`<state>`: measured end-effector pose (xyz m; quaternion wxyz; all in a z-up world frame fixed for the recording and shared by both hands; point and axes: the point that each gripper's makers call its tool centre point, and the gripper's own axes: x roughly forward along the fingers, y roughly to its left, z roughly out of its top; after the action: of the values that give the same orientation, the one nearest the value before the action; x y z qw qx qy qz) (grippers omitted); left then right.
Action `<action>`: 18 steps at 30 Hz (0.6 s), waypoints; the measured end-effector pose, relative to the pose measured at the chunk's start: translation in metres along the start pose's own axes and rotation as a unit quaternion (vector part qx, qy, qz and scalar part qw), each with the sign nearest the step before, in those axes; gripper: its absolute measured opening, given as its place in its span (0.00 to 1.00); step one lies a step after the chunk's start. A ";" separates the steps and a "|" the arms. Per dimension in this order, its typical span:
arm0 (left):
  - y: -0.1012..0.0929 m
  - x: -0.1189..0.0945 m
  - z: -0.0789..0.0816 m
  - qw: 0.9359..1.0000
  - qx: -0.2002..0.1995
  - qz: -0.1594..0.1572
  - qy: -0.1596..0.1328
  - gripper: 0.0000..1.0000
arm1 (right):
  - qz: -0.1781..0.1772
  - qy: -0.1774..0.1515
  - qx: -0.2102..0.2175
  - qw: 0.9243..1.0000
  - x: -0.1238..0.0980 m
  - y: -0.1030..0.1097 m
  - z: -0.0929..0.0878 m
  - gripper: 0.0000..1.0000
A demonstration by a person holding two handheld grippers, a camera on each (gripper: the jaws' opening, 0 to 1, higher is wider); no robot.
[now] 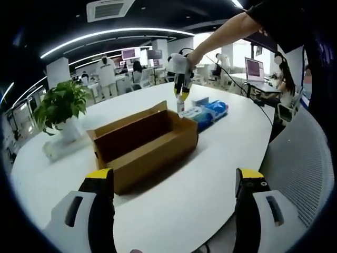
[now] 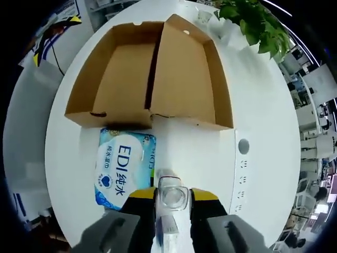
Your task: Operate the shoe box by opening the lid, removing the specified soft item, and placing it in the target area until the item is outside and the box remains undamaged.
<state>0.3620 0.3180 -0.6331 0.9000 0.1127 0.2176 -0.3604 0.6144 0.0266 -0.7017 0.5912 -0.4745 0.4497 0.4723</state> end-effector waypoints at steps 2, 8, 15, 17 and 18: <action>0.000 0.000 0.000 1.000 0.000 0.000 0.001 0.95 | -0.004 -0.002 -0.002 1.000 0.000 -0.001 0.000 0.19; 0.005 0.001 -0.002 1.000 -0.007 0.010 0.004 0.93 | -0.005 -0.003 -0.005 1.000 0.001 -0.001 -0.001 0.22; 0.013 0.001 -0.003 1.000 -0.012 0.018 0.009 0.91 | -0.015 -0.015 0.002 1.000 -0.005 -0.003 0.003 0.32; 0.018 0.001 -0.003 1.000 -0.015 0.021 0.009 0.91 | -0.018 -0.018 0.005 1.000 -0.007 -0.004 0.003 0.33; 0.020 0.002 -0.002 1.000 -0.018 0.023 0.008 0.91 | -0.017 -0.020 0.007 1.000 -0.009 -0.004 0.003 0.34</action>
<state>0.3763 0.3321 -0.6349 0.9082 0.1046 0.2281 -0.3349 0.6174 0.0284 -0.6923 0.6116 -0.4685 0.4328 0.4681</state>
